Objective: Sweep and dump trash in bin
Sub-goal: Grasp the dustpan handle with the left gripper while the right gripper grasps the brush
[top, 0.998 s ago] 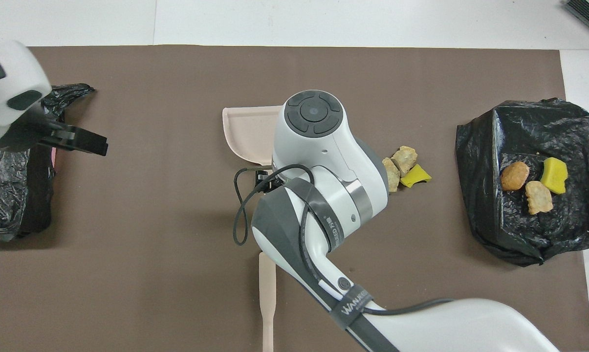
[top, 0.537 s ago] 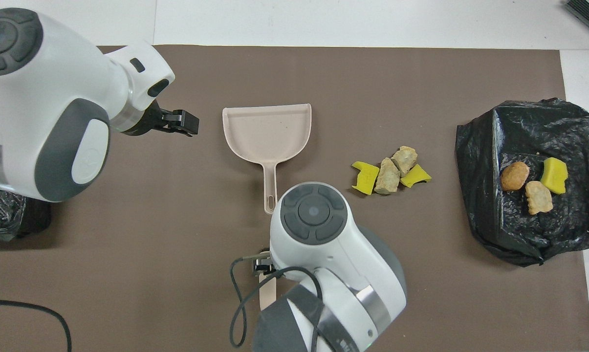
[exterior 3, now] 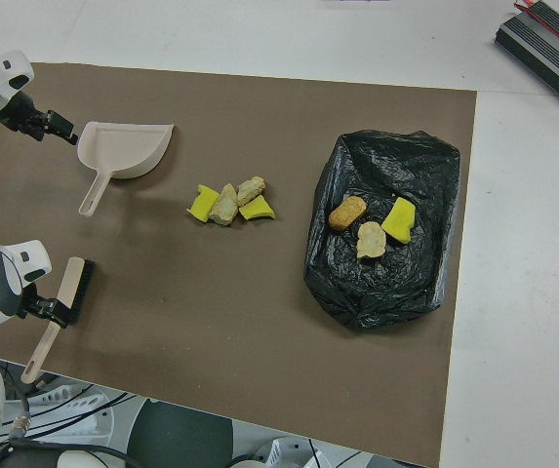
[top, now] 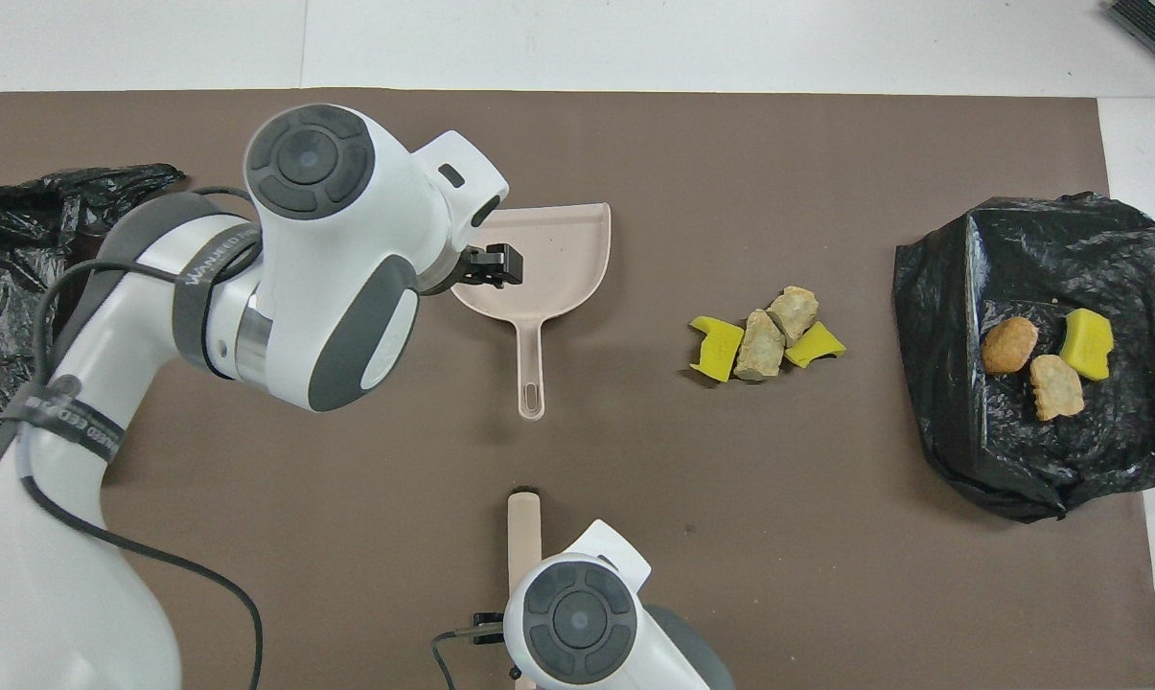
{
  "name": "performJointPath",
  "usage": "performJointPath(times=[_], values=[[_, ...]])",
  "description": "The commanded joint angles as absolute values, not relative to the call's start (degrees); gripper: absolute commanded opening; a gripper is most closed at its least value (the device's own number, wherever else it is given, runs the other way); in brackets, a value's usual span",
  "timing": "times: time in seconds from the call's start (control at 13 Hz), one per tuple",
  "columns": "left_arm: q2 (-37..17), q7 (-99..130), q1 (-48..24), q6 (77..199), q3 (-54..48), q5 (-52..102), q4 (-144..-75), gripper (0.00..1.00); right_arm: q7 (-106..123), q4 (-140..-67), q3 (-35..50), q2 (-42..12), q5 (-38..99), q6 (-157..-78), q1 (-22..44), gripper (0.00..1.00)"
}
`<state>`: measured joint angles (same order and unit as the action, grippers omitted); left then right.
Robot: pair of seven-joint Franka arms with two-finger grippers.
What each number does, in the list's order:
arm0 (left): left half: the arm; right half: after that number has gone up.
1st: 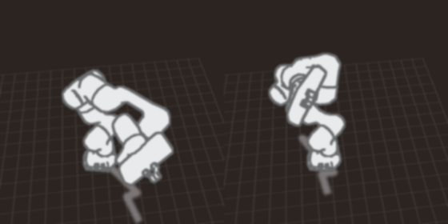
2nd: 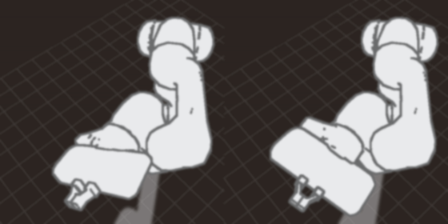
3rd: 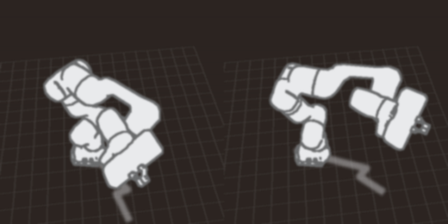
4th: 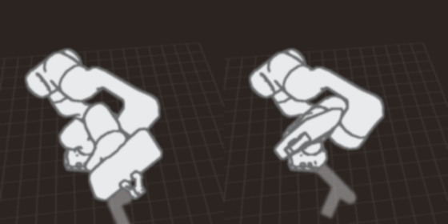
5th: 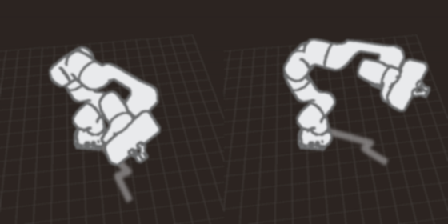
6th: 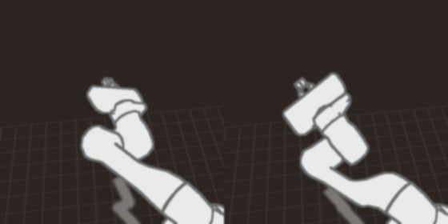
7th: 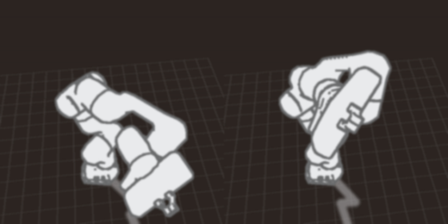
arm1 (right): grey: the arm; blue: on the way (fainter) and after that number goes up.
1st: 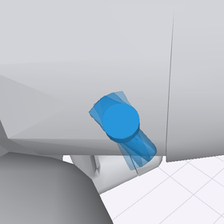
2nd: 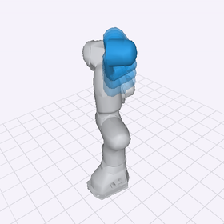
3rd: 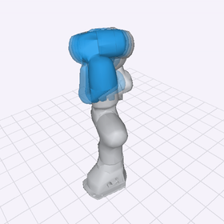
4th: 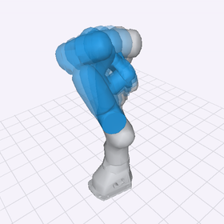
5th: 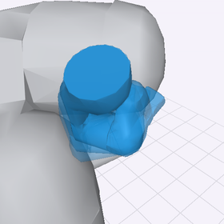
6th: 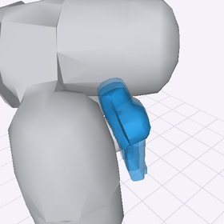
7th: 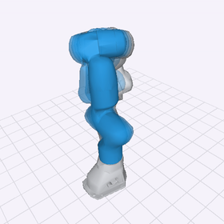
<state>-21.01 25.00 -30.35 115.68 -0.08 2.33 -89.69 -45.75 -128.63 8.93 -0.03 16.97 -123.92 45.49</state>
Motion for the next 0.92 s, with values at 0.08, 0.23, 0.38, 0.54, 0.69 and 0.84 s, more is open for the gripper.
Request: performJointPath(times=[0.08,0.23,0.38,0.54,0.69,0.84], values=[[-20.2,27.7,-33.7,123.6,0.6,1.8,-97.7,1.0,-49.6,-131.9,8.9,-0.4,18.5,-129.3,48.0,1.0],[-19.8,27.8,-33.9,125.1,0.6,1.8,-99.9,1.0,-51.9,-132.0,8.9,-0.8,18.6,-129.5,50.1,1.0],[-21.0,30.0,-35.1,126.3,0.6,1.8,-99.9,1.0,-51.9,-132.3,8.9,-0.6,18.7,-129.4,50.2,0.87],[-22.3,31.3,-35.2,128.1,0.6,1.9,-99.8,1.0,-51.9,-132.4,8.9,-0.6,18.8,-129.6,50.2,0.4],[-22.3,31.4,-35.5,127.3,0.6,2.0,-100.6,0.85,-51.9,-132.5,8.9,-0.6,18.7,-129.6,50.2,0.11],[-22.0,31.5,-35.6,127.0,0.6,2.1,-101.6,0.74,-51.9,-132.3,8.9,-0.8,18.7,-129.5,50.2,0.0]])
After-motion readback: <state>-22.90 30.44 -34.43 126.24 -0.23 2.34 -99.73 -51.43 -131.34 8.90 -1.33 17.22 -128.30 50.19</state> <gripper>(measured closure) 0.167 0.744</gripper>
